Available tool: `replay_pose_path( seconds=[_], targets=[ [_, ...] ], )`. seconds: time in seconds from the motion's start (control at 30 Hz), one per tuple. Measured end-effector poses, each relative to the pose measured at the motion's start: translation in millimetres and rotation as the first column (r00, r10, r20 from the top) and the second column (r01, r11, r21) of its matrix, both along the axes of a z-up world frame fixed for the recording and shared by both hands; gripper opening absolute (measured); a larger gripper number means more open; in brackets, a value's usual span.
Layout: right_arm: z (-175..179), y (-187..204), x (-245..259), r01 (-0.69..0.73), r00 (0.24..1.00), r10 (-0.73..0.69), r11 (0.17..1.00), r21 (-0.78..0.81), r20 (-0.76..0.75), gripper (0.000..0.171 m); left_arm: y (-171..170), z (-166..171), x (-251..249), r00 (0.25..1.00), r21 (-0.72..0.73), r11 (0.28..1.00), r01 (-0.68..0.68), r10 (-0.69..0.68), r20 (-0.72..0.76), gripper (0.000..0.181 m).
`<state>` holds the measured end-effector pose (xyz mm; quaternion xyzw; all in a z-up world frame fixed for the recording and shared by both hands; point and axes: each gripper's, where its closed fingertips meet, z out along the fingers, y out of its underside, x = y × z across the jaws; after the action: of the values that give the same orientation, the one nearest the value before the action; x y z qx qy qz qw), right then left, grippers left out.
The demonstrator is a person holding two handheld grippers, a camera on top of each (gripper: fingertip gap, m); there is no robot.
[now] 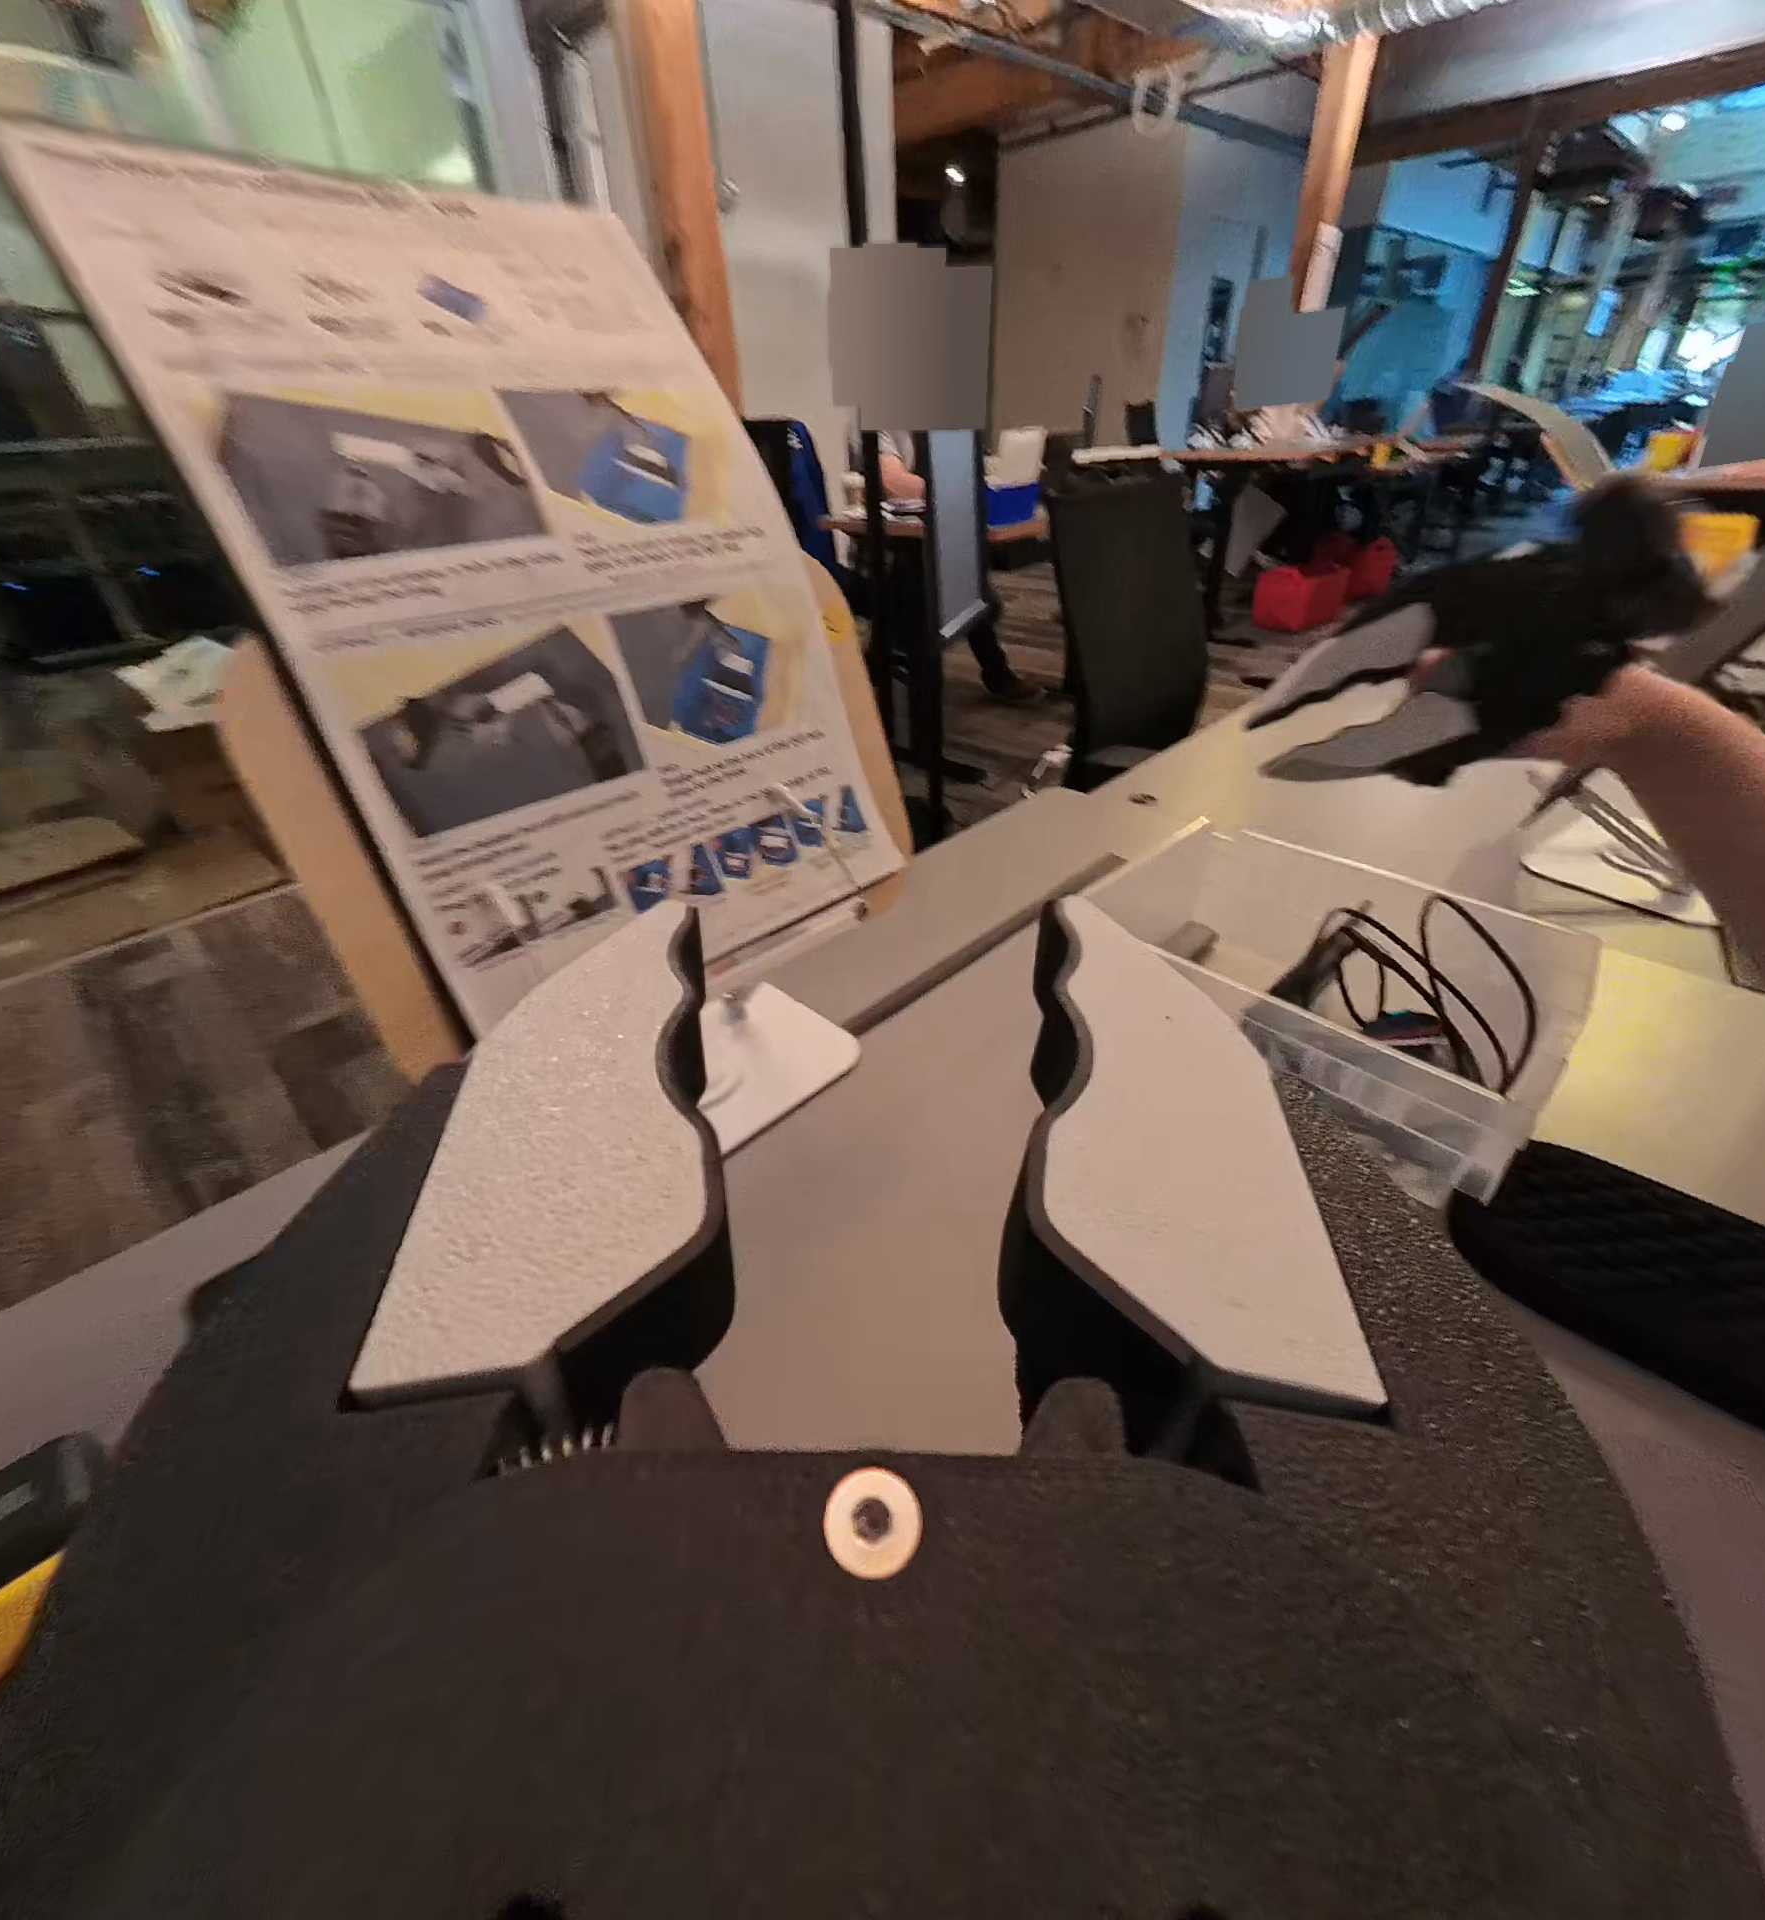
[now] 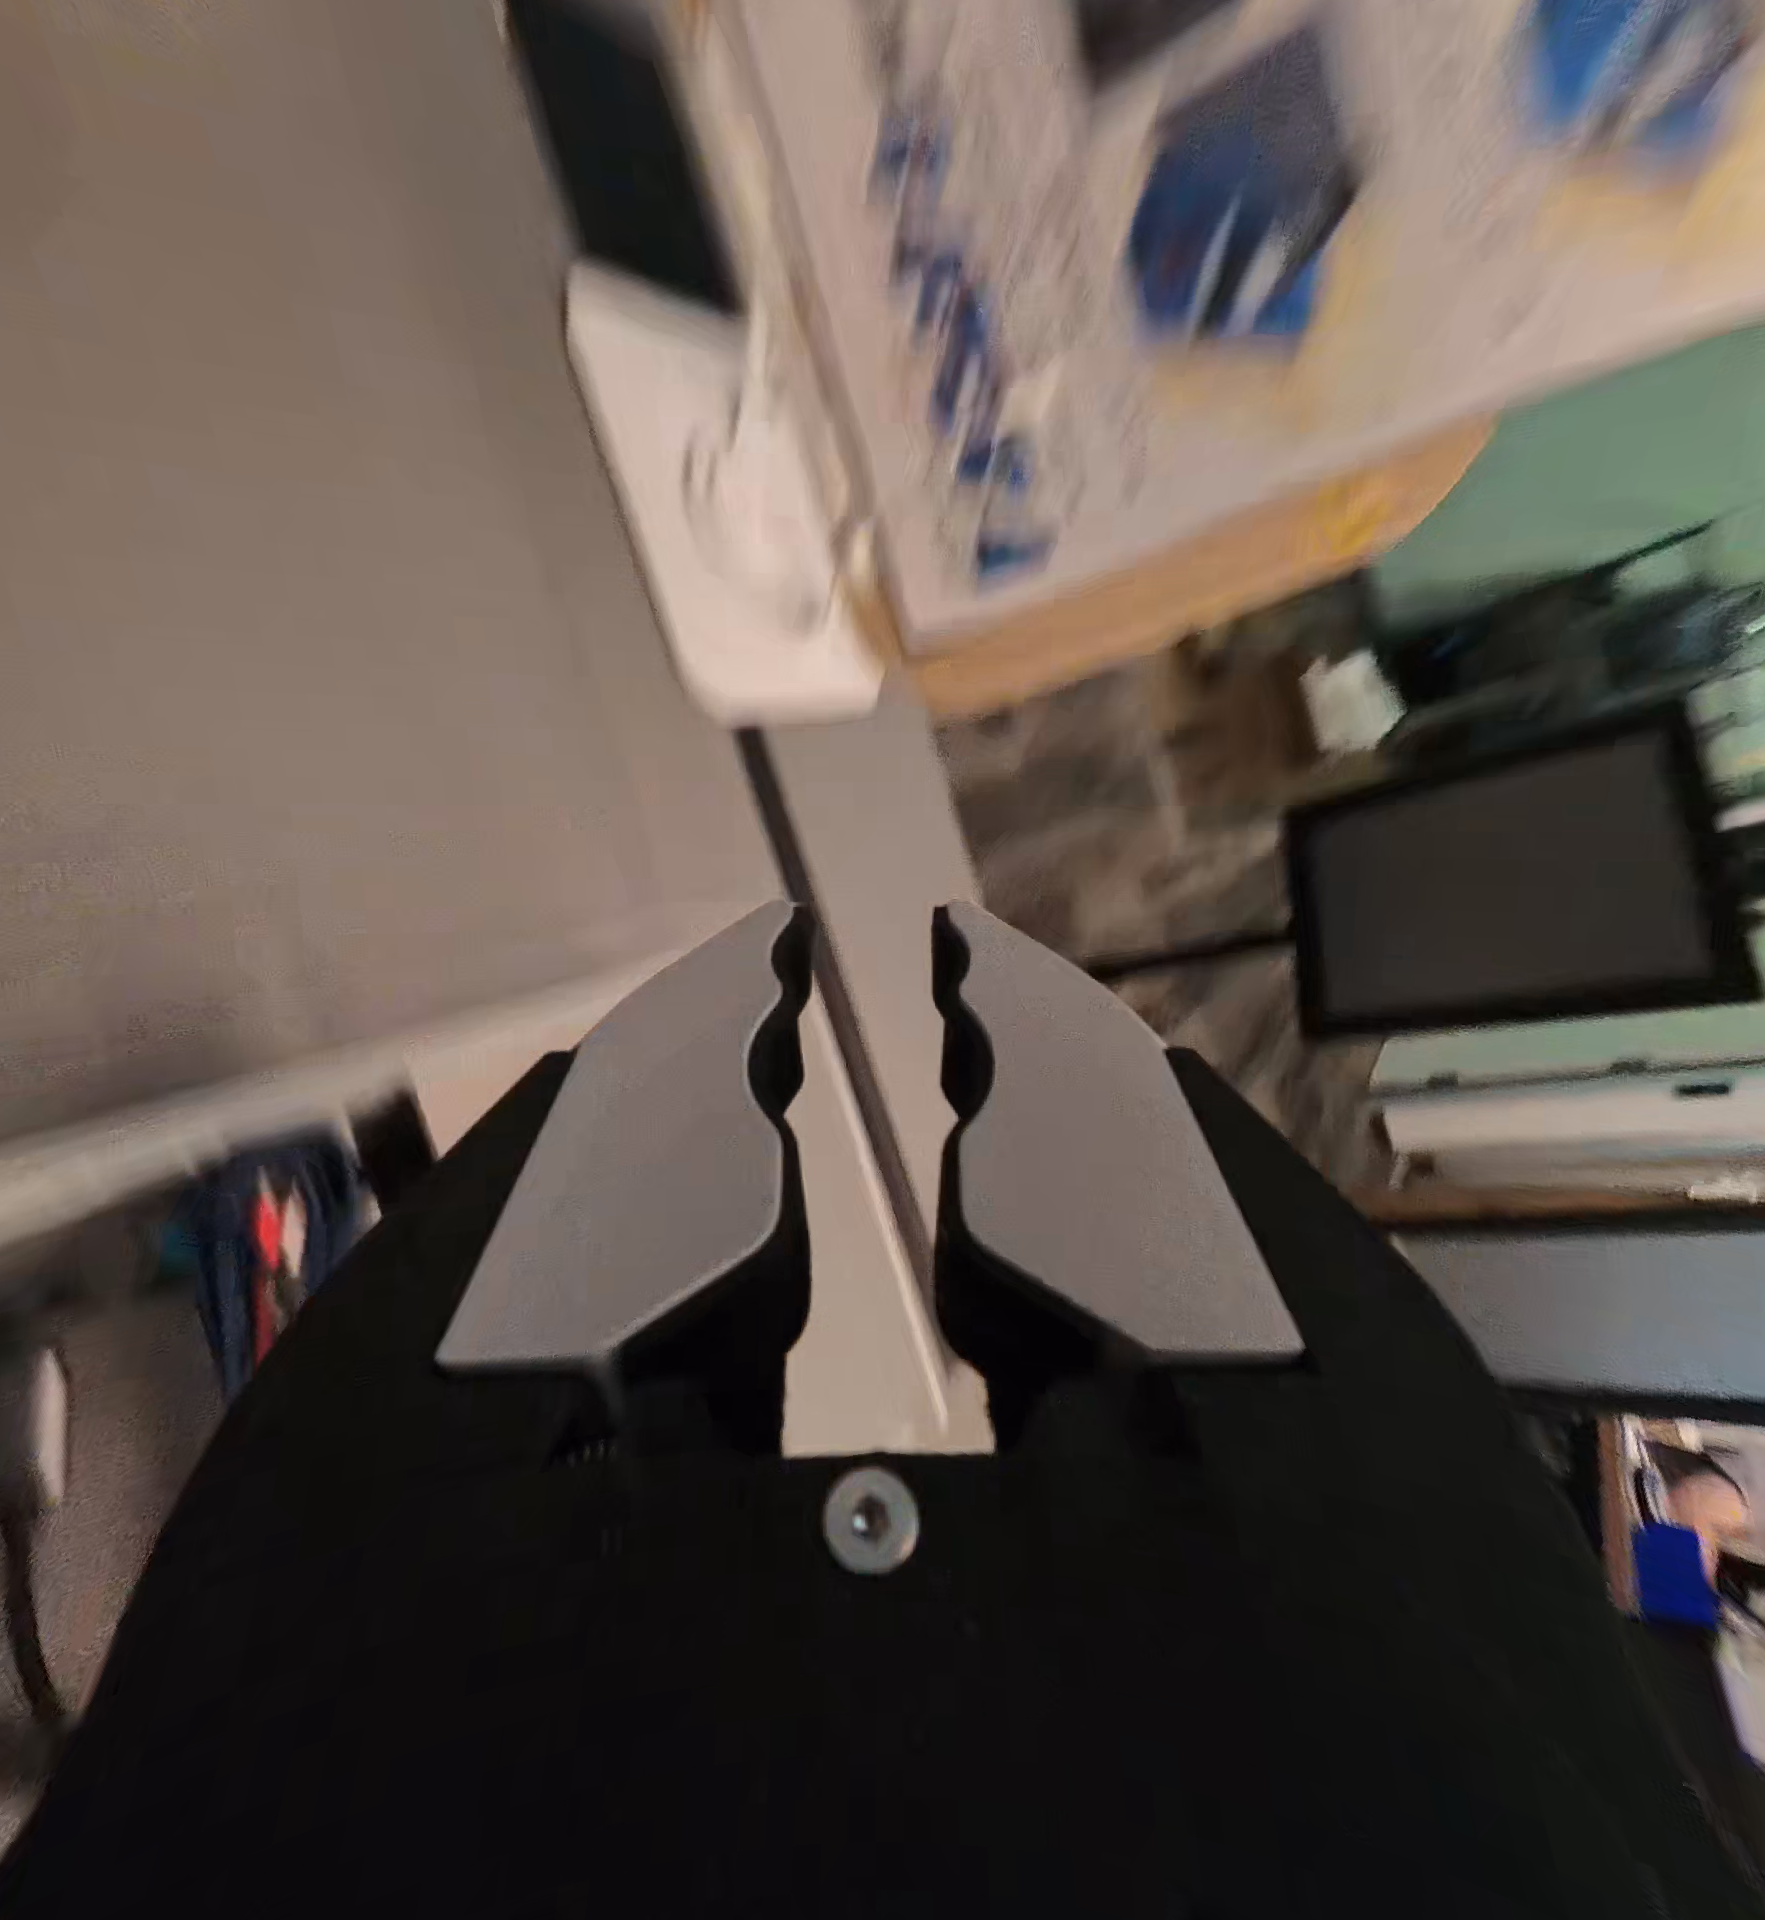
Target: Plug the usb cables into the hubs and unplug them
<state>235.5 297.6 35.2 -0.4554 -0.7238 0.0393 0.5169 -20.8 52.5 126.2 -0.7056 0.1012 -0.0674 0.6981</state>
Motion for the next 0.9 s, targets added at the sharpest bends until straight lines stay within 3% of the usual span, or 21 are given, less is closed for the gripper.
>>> replay_pose_path(
  seconds=[0.07,0.13,0.23,0.37,0.5,0.6,0.77,0.9],
  targets=[
    [37.8,-43.4,-18.5,-0.022,0.979,0.023,1.0,0.004,-0.201,0.023,-18.5,11.0,-14.8,0.998,0.031,0.997,-0.068,0.068,-0.002,0.061],
    [51.1,-77.8,-31.9,-0.038,0.96,0.037,0.999,0.002,-0.277,0.024,-35.7,14.6,-27.0,0.991,0.024,0.991,-0.13,0.13,-0.012,0.061],
    [46.9,-104.9,-47.1,-0.059,0.956,0.053,0.998,-0.013,-0.287,0.028,-55.6,7.2,-46.6,0.972,-0.049,0.971,-0.235,0.235,-0.021,0.059],
    [21.4,-109.4,-53.5,-0.135,0.966,0.122,0.99,-0.045,-0.227,0.034,-59.2,-28.6,-87.5,0.926,-0.214,0.909,-0.358,0.318,-0.202,0.051],
    [13.1,-95.2,-46.1,-0.169,0.956,0.141,0.982,-0.09,-0.258,0.033,-34.8,-90.4,-147.6,0.867,-0.377,0.852,-0.364,0.163,-0.47,0.042],
    [16.8,-89.4,-45.5,-0.185,0.943,0.144,0.976,-0.113,-0.301,0.033,-23.2,-154.3,-195.0,0.797,-0.535,0.757,-0.374,-0.033,-0.603,0.043],
    [8.7,-90.1,-51.6,-0.201,0.948,0.171,0.976,-0.088,-0.269,0.033,11.4,-198.9,-221.4,0.755,-0.615,0.732,-0.293,-0.217,-0.618,0.048],
    [-7.1,-87.9,-59.6,-0.181,0.967,0.165,0.981,-0.069,-0.195,0.033,36.3,-221.7,-238.2,0.775,-0.711,0.662,-0.238,-0.312,-0.55,0.049]
  ],
)
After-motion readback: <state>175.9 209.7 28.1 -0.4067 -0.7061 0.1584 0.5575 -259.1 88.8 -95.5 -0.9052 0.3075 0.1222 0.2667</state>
